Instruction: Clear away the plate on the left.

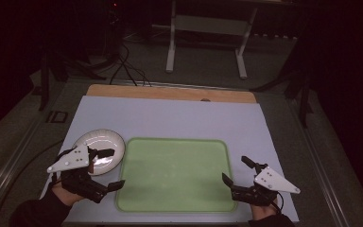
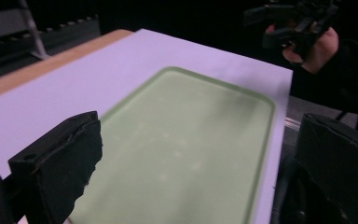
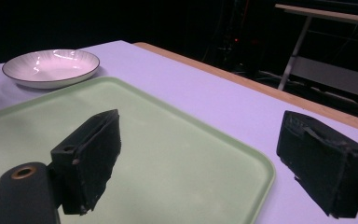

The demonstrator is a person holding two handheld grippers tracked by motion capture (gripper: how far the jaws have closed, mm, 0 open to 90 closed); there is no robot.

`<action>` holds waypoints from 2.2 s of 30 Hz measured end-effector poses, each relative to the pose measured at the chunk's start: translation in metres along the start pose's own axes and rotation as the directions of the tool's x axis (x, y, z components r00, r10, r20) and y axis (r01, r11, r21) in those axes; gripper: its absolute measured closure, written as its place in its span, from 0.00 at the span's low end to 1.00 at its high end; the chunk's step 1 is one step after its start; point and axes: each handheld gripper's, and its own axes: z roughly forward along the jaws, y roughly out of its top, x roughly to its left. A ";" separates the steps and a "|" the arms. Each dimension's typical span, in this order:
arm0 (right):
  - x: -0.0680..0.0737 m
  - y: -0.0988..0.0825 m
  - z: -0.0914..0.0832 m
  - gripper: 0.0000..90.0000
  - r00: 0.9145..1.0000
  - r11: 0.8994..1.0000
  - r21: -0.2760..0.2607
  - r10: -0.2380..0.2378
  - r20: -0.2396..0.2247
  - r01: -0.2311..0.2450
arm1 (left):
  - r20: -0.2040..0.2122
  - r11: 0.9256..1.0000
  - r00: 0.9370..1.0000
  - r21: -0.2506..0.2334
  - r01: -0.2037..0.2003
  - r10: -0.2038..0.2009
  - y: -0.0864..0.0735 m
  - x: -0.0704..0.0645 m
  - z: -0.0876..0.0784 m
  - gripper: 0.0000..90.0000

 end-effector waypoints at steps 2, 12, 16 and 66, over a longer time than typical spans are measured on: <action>0.000 0.000 0.000 0.15 1.000 1.000 0.001 0.000 -0.001 0.000 | 0.002 1.000 1.000 0.000 0.004 -0.004 0.002 0.001 -0.001 0.01; 0.001 0.000 0.001 0.15 1.000 1.000 0.000 -0.005 -0.011 0.005 | -0.041 1.000 0.999 -0.015 0.023 -0.023 0.017 0.017 -0.014 0.01; 0.002 0.000 0.001 0.15 1.000 1.000 0.000 -0.005 -0.011 0.005 | -0.060 0.999 0.998 -0.020 0.029 -0.031 0.020 0.023 -0.019 0.01; 0.006 0.001 0.006 0.15 1.000 1.000 0.017 -0.026 -0.014 0.026 | -0.379 0.918 0.855 0.034 0.395 -0.354 -0.080 0.108 -0.063 0.06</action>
